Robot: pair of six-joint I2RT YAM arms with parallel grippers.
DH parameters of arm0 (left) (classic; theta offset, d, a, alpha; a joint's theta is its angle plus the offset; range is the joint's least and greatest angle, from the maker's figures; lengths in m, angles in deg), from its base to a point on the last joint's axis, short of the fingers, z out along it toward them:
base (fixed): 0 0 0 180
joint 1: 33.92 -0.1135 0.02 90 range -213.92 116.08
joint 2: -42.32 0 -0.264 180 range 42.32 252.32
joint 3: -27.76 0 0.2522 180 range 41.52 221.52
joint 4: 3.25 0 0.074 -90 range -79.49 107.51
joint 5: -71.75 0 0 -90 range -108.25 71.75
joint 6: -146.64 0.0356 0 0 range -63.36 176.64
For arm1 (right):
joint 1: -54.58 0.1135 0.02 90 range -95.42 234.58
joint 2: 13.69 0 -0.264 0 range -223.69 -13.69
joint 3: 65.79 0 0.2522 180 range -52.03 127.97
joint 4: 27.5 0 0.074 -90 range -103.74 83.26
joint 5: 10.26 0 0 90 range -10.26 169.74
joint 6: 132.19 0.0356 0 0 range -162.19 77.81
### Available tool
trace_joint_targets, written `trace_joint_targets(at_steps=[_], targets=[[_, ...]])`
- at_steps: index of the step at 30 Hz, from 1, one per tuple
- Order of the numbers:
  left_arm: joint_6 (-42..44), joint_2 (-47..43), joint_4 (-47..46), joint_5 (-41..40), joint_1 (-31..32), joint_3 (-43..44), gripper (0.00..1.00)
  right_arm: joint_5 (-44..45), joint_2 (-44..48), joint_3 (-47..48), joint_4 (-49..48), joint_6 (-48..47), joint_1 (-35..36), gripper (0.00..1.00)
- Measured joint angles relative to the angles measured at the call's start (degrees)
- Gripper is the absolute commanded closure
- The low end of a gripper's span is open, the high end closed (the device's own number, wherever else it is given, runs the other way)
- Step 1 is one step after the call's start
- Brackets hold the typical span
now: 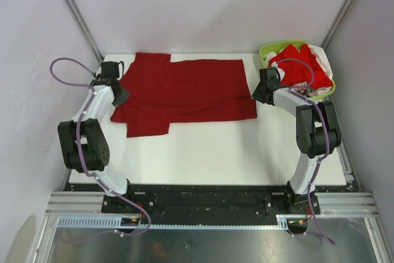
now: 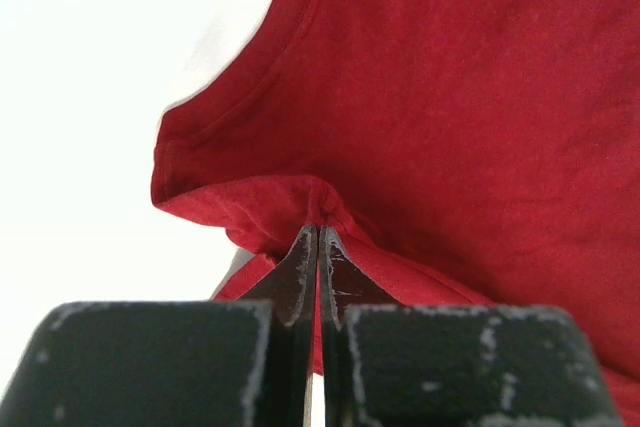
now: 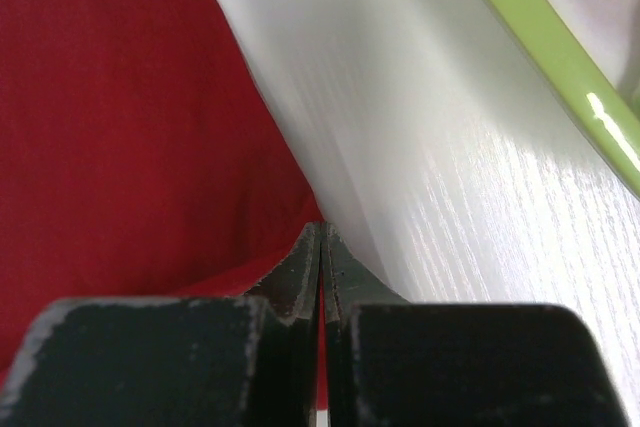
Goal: Fold and stack the t-shirts
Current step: Fold the flattened tshirt in 1/3 of the way
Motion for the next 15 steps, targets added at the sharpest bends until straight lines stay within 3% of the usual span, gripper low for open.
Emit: trace_joint_targets(at_steps=[15], targets=[[0.0, 0.2, 0.0, 0.0, -1.6, 0.3, 1.0, 0.0, -3.7, 5.2, -0.2, 0.0, 0.3, 1.0]])
